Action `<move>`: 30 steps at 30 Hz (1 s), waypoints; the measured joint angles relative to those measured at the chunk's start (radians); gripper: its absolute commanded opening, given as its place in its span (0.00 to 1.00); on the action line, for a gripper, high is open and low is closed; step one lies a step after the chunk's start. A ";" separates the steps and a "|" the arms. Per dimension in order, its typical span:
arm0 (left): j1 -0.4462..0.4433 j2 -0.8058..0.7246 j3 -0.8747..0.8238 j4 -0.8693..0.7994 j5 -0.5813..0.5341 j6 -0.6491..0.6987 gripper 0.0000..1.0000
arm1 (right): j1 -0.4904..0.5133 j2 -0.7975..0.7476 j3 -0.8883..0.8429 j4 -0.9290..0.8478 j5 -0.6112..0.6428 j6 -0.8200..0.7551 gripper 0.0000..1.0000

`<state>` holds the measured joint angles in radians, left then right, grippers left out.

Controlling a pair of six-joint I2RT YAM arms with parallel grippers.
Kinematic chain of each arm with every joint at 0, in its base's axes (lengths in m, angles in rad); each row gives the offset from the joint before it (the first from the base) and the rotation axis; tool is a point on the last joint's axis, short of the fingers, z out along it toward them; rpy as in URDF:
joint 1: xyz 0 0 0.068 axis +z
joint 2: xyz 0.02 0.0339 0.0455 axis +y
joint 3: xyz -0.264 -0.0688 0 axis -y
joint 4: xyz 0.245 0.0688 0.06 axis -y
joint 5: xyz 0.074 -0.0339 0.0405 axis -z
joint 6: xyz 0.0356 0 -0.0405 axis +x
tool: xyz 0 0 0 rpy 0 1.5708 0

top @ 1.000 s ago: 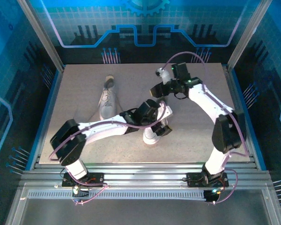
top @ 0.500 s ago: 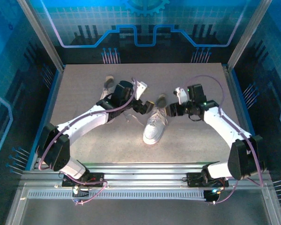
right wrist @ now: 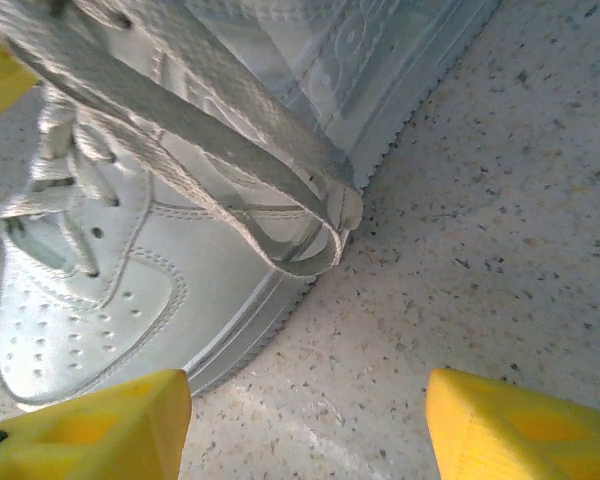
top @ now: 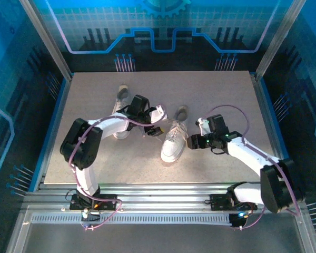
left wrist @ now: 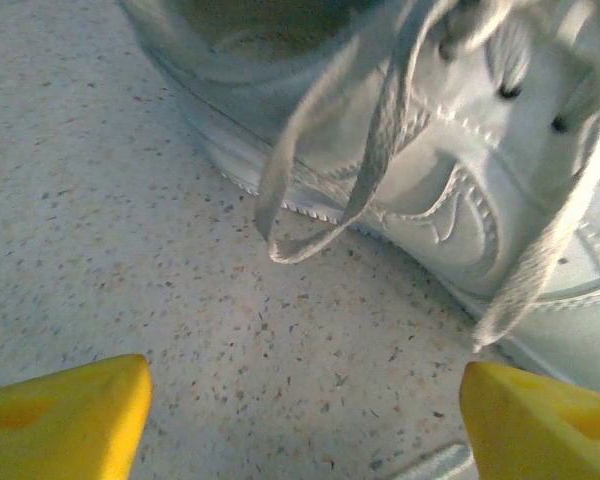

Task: Tie the shoes

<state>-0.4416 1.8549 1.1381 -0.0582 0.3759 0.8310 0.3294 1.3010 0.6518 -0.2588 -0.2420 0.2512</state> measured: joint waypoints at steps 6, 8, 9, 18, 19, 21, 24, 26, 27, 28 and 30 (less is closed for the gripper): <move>0.000 0.064 0.082 0.004 0.027 0.127 0.77 | 0.004 0.095 0.003 0.059 0.011 0.015 0.60; -0.003 0.077 0.105 0.005 0.034 0.149 0.77 | 0.004 0.116 0.009 0.071 0.016 0.018 0.59; -0.004 0.083 0.114 0.004 0.035 0.160 0.77 | 0.004 0.127 0.013 0.074 0.019 0.019 0.59; -0.030 0.150 0.165 0.001 0.048 0.214 0.80 | 0.004 0.219 0.060 0.124 0.025 0.019 0.57; -0.034 0.157 0.172 0.000 0.048 0.217 0.80 | 0.004 0.225 0.064 0.125 0.025 0.019 0.56; -0.035 0.171 0.189 -0.008 0.048 0.223 0.76 | 0.004 0.238 0.070 0.125 0.025 0.016 0.52; -0.038 0.187 0.208 -0.021 0.049 0.230 0.54 | 0.004 0.250 0.077 0.126 0.018 0.009 0.34; -0.043 0.191 0.211 -0.027 0.049 0.239 0.34 | 0.004 0.256 0.082 0.132 0.018 0.006 0.21; -0.048 0.191 0.211 -0.032 0.048 0.243 0.26 | 0.004 0.259 0.083 0.137 0.019 0.006 0.14; -0.052 0.191 0.211 -0.033 0.050 0.246 0.20 | 0.004 0.259 0.083 0.137 0.021 0.010 0.09; -0.060 0.189 0.204 -0.031 0.047 0.245 0.09 | 0.004 0.259 0.083 0.143 0.026 0.005 0.02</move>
<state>-0.5018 2.0441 1.3418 -0.0887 0.4232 1.0756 0.3332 1.5597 0.7345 -0.1154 -0.2157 0.2565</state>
